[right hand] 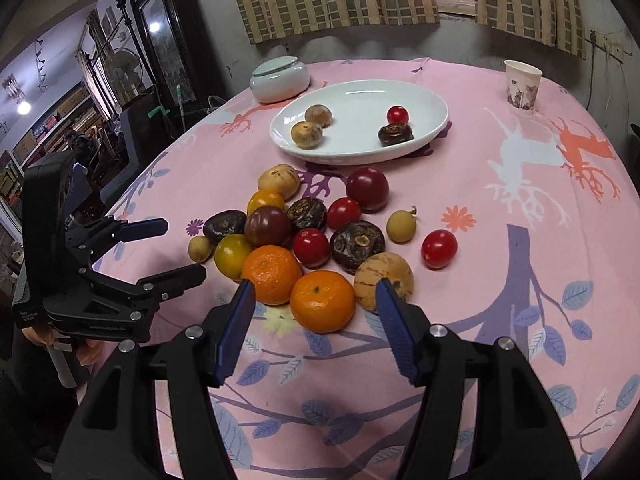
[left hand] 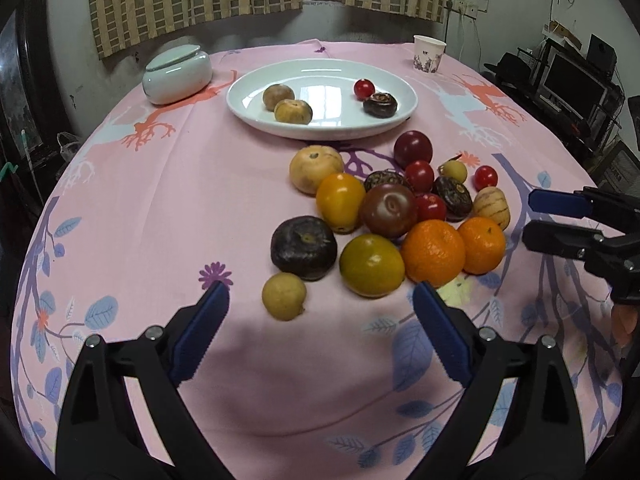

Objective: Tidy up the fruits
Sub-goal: 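Grasp the small yellow round fruit with the left tool, then grasp the striped yellow fruit with the right tool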

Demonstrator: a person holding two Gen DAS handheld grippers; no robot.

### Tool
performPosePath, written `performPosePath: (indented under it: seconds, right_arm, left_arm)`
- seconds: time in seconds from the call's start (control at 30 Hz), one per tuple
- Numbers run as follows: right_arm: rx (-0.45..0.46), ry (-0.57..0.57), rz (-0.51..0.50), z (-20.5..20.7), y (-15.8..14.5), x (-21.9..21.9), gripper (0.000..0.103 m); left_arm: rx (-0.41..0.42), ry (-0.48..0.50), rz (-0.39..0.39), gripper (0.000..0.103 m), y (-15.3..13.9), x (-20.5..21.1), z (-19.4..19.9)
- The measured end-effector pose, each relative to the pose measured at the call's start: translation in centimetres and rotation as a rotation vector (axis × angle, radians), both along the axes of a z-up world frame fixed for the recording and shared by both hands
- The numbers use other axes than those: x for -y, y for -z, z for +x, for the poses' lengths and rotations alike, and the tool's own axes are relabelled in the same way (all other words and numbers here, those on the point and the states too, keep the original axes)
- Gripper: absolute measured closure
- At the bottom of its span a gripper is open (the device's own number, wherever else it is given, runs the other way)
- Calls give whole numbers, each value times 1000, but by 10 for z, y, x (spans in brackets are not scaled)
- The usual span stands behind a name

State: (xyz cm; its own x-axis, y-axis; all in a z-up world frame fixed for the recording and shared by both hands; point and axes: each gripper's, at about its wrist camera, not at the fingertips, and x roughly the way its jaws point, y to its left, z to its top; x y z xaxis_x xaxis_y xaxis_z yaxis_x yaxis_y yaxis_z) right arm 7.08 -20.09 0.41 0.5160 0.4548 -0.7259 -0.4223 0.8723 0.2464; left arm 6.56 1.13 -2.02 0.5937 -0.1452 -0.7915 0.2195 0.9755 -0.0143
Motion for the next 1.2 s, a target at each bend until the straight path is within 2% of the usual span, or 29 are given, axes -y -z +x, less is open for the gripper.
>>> performPosePath:
  seconds: [0.1, 0.33, 0.43, 0.47, 0.53, 0.6, 0.63, 0.7, 0.77, 0.87, 1.03, 1.2]
  right_arm:
    - [7, -6, 45, 0, -1, 5, 40]
    - [-31, -6, 56, 6, 12, 7, 40]
    - [-43, -14, 46, 6, 16, 4, 40]
    - [-39, -19, 40, 5, 16, 2, 40]
    - [-27, -29, 32, 3, 15, 0, 40]
    - [-23, -27, 35, 2, 15, 1, 40]
    - [-23, -27, 38, 2, 15, 1, 40]
    - [-22, -24, 31, 2, 15, 1, 40]
    - [-19, -20, 23, 2, 15, 1, 40]
    - [-2, 6, -3, 3, 13, 4, 40]
    - [17, 80, -127, 8, 16, 13, 40]
    - [3, 102, -154, 15, 29, 15, 40]
  left_arm:
    - [-19, -14, -13, 8, 7, -7, 4]
    - [-41, -22, -3, 11, 17, -12, 11]
    - [-71, 0, -18, 23, 25, -11, 15]
    - [-90, 3, -34, 32, 28, -13, 17]
    - [-66, -2, -20, 41, 29, -13, 16]
    - [-55, 2, -10, 56, 29, -12, 16]
    - [-51, 3, -17, 56, 29, -13, 16]
    - [-36, -10, -17, 69, 30, -16, 17]
    - [-28, -20, -10, 76, 29, -17, 17]
    - [-29, -27, -37, 76, 29, -21, 18]
    - [-14, -18, -7, 76, 30, -16, 16]
    - [-12, -17, -15, 76, 30, -18, 16]
